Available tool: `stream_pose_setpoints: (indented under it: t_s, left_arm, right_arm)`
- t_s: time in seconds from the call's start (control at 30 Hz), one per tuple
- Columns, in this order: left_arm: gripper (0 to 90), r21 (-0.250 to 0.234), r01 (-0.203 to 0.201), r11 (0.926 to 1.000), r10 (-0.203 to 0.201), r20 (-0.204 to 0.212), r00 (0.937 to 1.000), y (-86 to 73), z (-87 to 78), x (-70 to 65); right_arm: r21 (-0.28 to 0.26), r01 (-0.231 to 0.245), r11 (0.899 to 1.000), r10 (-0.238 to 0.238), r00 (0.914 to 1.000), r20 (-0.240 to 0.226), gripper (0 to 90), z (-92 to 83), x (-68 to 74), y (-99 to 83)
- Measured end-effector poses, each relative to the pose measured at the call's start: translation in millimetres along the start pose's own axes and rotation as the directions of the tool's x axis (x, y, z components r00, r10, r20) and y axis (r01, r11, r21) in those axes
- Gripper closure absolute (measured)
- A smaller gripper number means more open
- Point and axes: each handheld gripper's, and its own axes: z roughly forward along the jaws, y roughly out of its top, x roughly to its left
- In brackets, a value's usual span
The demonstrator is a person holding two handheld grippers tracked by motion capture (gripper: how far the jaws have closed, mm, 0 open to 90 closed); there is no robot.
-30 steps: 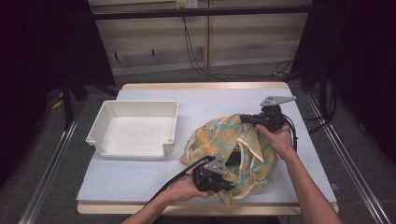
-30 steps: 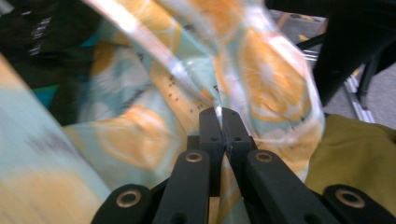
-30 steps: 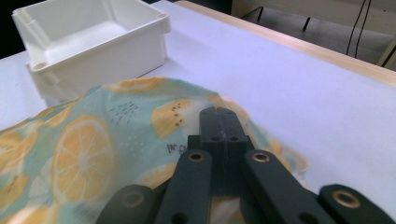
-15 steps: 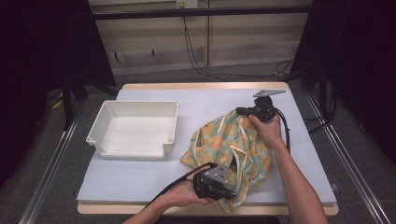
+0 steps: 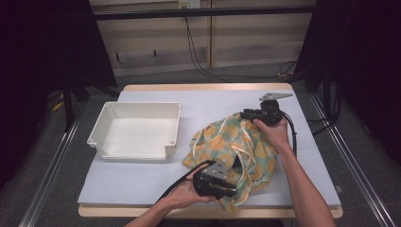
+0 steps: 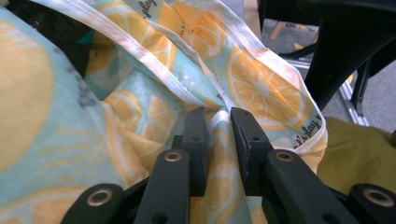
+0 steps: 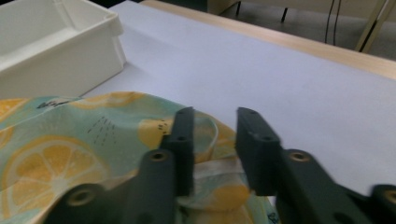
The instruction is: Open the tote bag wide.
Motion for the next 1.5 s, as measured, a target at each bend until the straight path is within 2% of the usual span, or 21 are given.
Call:
stream_pose_setpoints:
  t_s: [0.03, 0.07, 0.17, 0.2, 0.27, 0.33, 0.37, 0.5, 0.67, 0.77, 0.8, 0.87, 0.93, 1.0, 1.03, 1.07, 1.1, 1.2, 1.27, 1.37, 1.5]
  left_arm:
    - [69.8, -0.007, 0.022, 0.9997, -0.022, -0.021, 0.9995, 0.7, -3.4, 1.6]
    - [67.3, -0.029, 0.043, 0.9987, -0.043, -0.011, 0.999, 0.7, -4.5, 2.4]
    - [60.9, -0.043, 0.044, 0.9981, -0.045, -0.033, 0.9984, 1.5, -11.2, 3.0]
    - [62.3, -0.043, 0.044, 0.9981, -0.045, -0.033, 0.9984, 1.5, -11.2, 3.0]
    - [62.2, -0.087, 0.073, 0.9936, -0.074, -0.008, 0.9973, 2.6, -17.1, 3.4]
    - [61.0, -0.073, 0.071, 0.9948, -0.073, -0.015, 0.9973, 3.2, -19.7, 4.0]
    - [59.2, -0.09, 0.069, 0.9935, -0.072, -0.027, 0.9971, 3.3, -23.5, 4.4]
    - [57.1, -0.088, 0.07, 0.9936, -0.075, -0.052, 0.9958, 5.0, -32.0, 5.4]
    - [54.6, -0.13, 0.092, 0.9873, -0.104, -0.088, 0.9907, 12.0, -52.5, 12.6]
    - [53.4, -0.185, 0.12, 0.9755, -0.142, -0.112, 0.9835, 18.5, -63.1, 25.8]
    - [52.3, -0.207, 0.133, 0.9692, -0.158, -0.105, 0.982, 20.2, -64.8, 29.9]
    - [50.4, -0.221, 0.142, 0.9649, -0.172, -0.124, 0.9772, 25.3, -66.1, 36.2]
    - [47.9, -0.224, 0.134, 0.9653, -0.173, -0.163, 0.9715, 29.6, -63.7, 42.0]
    - [46.6, -0.227, 0.146, 0.9629, -0.185, -0.163, 0.969, 31.1, -61.6, 46.2]
    - [44.0, -0.222, 0.146, 0.964, -0.189, -0.186, 0.9642, 33.8, -54.9, 53.6]
    - [42.2, -0.222, 0.146, 0.964, -0.189, -0.186, 0.9642, 33.8, -54.9, 53.6]
    - [41.2, -0.203, 0.148, 0.9679, -0.188, -0.196, 0.9623, 36.7, -47.4, 59.7]
    - [35.8, -0.195, 0.16, 0.9678, -0.199, -0.2, 0.9594, 38.6, -39.6, 66.0]
    - [31.7, -0.17, 0.154, 0.9734, -0.191, -0.23, 0.9544, 41.7, -29.8, 72.1]
    - [28.9, -0.141, 0.16, 0.977, -0.19, -0.24, 0.952, 40.0, -24.1, 78.3]
    - [25.2, -0.13, 0.156, 0.9792, -0.184, -0.24, 0.9533, 37.4, -20.3, 82.2]
  right_arm:
    - [-0.016, 0.004, 1.0, -0.004, 1.0, 0.005, 60.8, -10.6, 3.2, 2.0]
    - [-0.018, 0.009, 1.0, -0.009, 0.9999, 0.009, 57.2, -14.0, 4.1, 2.3]
    - [-0.033, 0.009, 0.999, -0.009, 0.9999, 0.005, 52.1, -27.8, 7.7, 2.9]
    - [-0.033, 0.009, 0.999, -0.009, 0.9999, 0.005, 52.1, -27.8, 7.7, 2.9]
    - [-0.05, 0.02, 0.999, -0.019, 0.9998, 0.007, 47.9, -40.7, 14.5, 4.3]
    - [-0.052, 0.027, 0.998, -0.027, 0.9996, 0.005, 46.8, -45.4, 17.5, 4.4]
    - [-0.063, 0.04, 0.997, -0.04, 0.9992, 0.007, 45.6, -55.6, 24.9, 4.1]
    - [-0.082, 0.036, 0.996, -0.037, 0.9993, -0.006, 40.0, -73.6, 34.8, 1.4]
    - [-0.087, 0.044, 0.995, -0.046, 0.9988, -0.019, 33.5, -90.2, 46.9, -4.2]
    - [-0.089, 0.057, 0.994, -0.061, 0.9972, -0.043, 28.7, -101.6, 59.3, -11.2]
    - [-0.078, 0.062, 0.995, -0.065, 0.9971, -0.039, 27.1, -103.1, 62.5, -12.9]
    - [-0.072, 0.065, 0.995, -0.069, 0.9965, -0.049, 26.3, -104.7, 67.9, -16.3]
    - [-0.06, 0.069, 0.996, -0.072, 0.9961, -0.052, 24.8, -103.6, 71.3, -20.9]
    - [-0.053, 0.065, 0.996, -0.068, 0.9963, -0.054, 24.8, -101.8, 72.3, -23.5]
    - [-0.026, 0.066, 0.997, -0.067, 0.9965, -0.049, 23.3, -95.0, 73.0, -29.0]
    - [-0.026, 0.066, 0.997, -0.067, 0.9965, -0.049, 23.3, -95.0, 73.0, -29.0]
    - [-0.012, 0.06, 0.998, -0.06, 0.9969, -0.05, 22.6, -87.2, 72.1, -34.6]
    - [0.007, 0.063, 0.998, -0.063, 0.9972, -0.041, 22.5, -78.5, 71.9, -39.2]
    - [0.023, 0.062, 0.998, -0.061, 0.9967, -0.053, 21.8, -66.9, 71.8, -43.7]
    - [0.04, 0.068, 0.997, -0.066, 0.9964, -0.053, 20.9, -58.6, 73.6, -44.9]
    - [0.054, 0.073, 0.996, -0.07, 0.9957, -0.061, 17.6, -49.6, 76.5, -45.4]
